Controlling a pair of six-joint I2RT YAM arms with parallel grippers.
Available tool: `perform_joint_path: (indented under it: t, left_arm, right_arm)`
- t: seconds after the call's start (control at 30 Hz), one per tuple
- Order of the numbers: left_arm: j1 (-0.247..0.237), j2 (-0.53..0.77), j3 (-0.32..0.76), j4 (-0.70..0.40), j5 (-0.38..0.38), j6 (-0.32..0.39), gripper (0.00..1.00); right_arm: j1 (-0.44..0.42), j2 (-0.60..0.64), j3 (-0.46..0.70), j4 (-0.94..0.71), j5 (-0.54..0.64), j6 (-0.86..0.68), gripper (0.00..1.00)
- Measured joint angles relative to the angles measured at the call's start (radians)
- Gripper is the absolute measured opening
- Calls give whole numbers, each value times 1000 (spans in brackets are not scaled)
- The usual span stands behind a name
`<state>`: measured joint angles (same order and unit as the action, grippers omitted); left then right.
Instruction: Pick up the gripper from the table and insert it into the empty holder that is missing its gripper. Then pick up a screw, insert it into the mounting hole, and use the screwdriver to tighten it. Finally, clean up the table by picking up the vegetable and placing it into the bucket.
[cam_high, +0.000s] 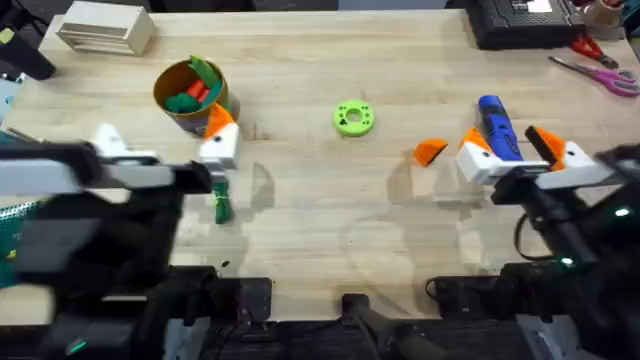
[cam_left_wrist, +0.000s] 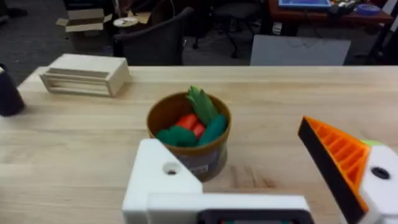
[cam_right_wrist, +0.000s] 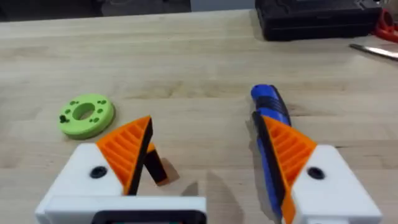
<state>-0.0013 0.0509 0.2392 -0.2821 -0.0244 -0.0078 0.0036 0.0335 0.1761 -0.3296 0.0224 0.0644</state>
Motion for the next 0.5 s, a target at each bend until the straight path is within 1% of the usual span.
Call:
perform_joint_path:
  t: [0.1, 0.23, 0.27, 0.33, 0.4, 0.5]
  left_arm:
    - [0, 96, 166, -108, -12, 0, 946]
    - [0, 297, 406, -349, -23, -15, 946]
    - [0, 460, 568, -525, -23, -39, 946]
    - [0, 559, 653, -580, -20, -47, 945]
    - [0, 635, 710, -583, -20, -53, 946]
    - [0, 710, 745, -606, -16, -56, 946]
  right_arm:
    - [0, 74, 134, -100, 0, -8, 989]
    - [0, 204, 334, -198, 0, -25, 989]
    - [0, 302, 454, -250, 0, -34, 989]
    - [0, 349, 495, -253, 0, -36, 989]
    - [0, 378, 510, -250, 0, -39, 989]
    - [0, 394, 510, -253, 0, -39, 990]
